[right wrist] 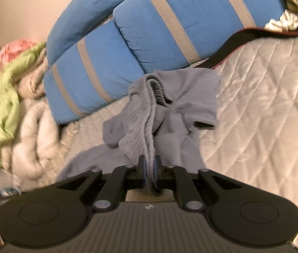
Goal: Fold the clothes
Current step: 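Hold the waistband with the right tool while the left tool approaches it, then grasp the waistband beside the right tool with the left tool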
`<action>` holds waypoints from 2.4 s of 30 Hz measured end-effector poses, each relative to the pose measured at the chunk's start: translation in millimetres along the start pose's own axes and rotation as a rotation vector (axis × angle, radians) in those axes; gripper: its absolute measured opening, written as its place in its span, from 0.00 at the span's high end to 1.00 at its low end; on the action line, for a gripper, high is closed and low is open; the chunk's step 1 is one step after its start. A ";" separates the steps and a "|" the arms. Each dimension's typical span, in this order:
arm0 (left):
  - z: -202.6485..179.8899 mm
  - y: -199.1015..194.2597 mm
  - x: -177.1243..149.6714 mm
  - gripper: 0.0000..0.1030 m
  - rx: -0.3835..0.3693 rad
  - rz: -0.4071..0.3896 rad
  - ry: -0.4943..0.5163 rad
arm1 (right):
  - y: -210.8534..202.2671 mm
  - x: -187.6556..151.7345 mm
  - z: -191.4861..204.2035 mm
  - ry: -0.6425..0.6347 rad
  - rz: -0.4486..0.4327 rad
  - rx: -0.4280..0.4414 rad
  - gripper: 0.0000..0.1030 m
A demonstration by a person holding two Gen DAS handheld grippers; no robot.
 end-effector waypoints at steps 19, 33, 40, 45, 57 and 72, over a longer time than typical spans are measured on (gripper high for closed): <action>-76.7 35.4 13.9 0.02 -0.110 -0.086 0.309 | 2.9 -104.0 29.4 -0.208 0.176 0.037 0.93; -169.1 138.6 13.0 0.06 -0.040 -0.088 0.734 | 6.8 -103.4 23.1 -0.236 0.167 0.013 0.93; -109.1 133.3 21.4 0.08 0.216 -0.133 0.811 | 3.9 -102.6 19.5 -0.242 0.150 0.003 0.93; -56.5 113.5 30.7 0.08 0.309 -0.129 0.667 | 2.1 -102.6 22.3 -0.275 0.131 -0.007 0.93; -29.1 80.3 40.2 0.08 0.150 -0.116 0.337 | 6.6 -105.7 25.8 -0.332 0.129 -0.017 0.93; -88.2 158.2 22.3 0.74 0.153 0.105 0.860 | 4.9 -107.3 23.9 -0.331 0.140 -0.011 0.93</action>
Point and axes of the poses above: each gripper's, at about its wrist camera, not at the fingertips, and y roughly the way its jaws point, z to its left, x to its top, the point moved 7 cm from there along y, roughly the way its jaws point, and after that the axes turned 7 degrees about -z, right-handed, at the moved point
